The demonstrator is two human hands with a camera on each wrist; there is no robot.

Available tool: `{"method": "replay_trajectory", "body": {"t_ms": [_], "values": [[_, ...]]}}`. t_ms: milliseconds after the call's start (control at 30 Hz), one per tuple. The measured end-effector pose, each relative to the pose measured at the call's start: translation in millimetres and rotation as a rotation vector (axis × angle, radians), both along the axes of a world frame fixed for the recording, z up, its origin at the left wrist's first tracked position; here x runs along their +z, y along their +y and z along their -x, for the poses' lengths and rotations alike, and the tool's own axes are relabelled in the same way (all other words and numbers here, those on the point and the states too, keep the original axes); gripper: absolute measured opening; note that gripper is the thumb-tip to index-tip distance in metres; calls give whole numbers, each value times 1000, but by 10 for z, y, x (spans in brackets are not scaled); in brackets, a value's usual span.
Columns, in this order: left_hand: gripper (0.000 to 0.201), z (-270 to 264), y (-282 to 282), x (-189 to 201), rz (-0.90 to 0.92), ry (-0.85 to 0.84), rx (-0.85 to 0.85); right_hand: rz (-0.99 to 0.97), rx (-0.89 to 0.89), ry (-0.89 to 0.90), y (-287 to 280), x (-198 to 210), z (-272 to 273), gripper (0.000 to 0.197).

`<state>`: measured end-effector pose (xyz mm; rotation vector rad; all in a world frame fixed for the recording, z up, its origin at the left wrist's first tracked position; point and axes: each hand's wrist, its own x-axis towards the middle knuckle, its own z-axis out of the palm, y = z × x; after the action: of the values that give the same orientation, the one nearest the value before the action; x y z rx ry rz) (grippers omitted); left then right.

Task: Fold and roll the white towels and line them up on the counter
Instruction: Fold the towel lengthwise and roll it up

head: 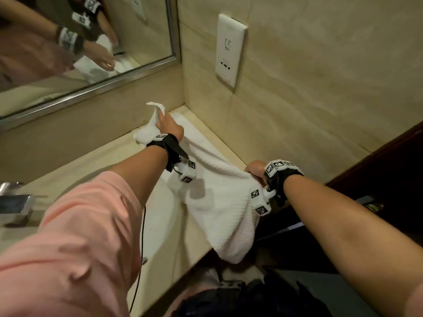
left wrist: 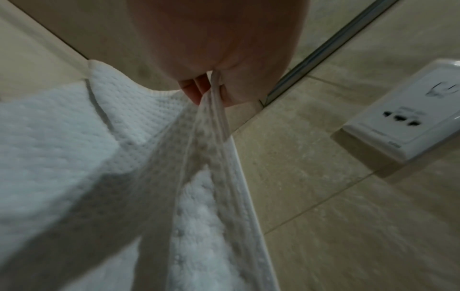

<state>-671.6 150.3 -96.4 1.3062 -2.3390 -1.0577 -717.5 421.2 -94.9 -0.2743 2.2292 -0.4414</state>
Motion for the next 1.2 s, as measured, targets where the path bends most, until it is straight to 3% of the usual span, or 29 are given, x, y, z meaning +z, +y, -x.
{"method": "replay_trajectory", "body": {"t_ms": [100, 167, 233, 300, 467, 633, 733, 967, 1033, 1200], "values": [[61, 157, -129, -58, -74, -53, -128, -92, 17, 32, -84, -84, 75, 39], [66, 241, -277, -176, -223, -26, -317, -135, -4, 35, -178, -161, 139, 39], [62, 264, -404, -280, -399, -21, -487, -218, -20, 9, -303, -205, 162, 40], [55, 268, -539, -405, -450, -86, -563, -283, -3, -48, -429, -282, 188, 47], [40, 196, -1000, -696, -369, -68, -342, -318, 37, -23, -822, -488, 310, 71], [42, 21, -1439, -851, -172, -195, -216, -244, 47, 76, -1489, -512, 467, 89], [47, -83, -1589, -889, -104, -239, -235, -92, 17, 117, -1942, -563, 542, 79], [43, -196, -1773, -945, 48, -329, -276, 86, -164, 28, -2732, -579, 879, 88], [39, -194, -1799, -950, 55, -359, -282, 77, -212, -12, -2854, -575, 974, 88], [41, -187, -1818, -990, -5, -381, -287, -48, -240, 82, -2999, -642, 1163, 66]]}}
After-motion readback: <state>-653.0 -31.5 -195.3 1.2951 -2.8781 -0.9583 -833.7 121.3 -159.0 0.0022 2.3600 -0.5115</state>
